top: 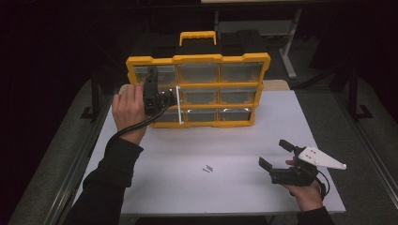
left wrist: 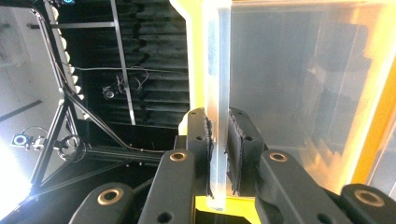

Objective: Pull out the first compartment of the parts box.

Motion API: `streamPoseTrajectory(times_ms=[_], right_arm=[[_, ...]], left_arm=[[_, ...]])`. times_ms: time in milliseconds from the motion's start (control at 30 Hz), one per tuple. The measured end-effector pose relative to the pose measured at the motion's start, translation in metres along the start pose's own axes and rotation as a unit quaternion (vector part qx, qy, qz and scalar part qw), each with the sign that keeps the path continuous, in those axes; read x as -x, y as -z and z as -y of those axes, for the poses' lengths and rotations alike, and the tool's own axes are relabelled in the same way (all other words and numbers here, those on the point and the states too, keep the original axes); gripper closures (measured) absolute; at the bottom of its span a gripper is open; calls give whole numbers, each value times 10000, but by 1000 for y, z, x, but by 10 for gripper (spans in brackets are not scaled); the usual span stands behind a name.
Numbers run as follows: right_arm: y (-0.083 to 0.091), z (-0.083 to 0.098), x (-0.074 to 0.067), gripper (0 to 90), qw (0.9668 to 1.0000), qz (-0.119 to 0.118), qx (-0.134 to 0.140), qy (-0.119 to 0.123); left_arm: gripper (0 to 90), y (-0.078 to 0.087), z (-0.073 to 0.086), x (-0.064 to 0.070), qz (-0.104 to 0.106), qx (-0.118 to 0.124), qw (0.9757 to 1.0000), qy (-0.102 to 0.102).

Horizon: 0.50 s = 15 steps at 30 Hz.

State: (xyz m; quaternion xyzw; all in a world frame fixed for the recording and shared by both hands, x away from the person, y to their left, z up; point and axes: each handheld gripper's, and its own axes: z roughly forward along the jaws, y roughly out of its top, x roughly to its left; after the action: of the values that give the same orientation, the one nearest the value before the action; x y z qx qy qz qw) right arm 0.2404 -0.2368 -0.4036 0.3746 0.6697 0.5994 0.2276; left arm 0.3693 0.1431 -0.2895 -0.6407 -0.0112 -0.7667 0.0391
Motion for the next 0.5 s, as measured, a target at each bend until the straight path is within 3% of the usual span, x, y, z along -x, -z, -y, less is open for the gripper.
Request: streamPoseTrajectory(times_ms=[500], right_arm=[[0,0,0,0,10000,-7,-7,4]], left_arm=[[807,8,1,-1,4,-27,10000,-83]])
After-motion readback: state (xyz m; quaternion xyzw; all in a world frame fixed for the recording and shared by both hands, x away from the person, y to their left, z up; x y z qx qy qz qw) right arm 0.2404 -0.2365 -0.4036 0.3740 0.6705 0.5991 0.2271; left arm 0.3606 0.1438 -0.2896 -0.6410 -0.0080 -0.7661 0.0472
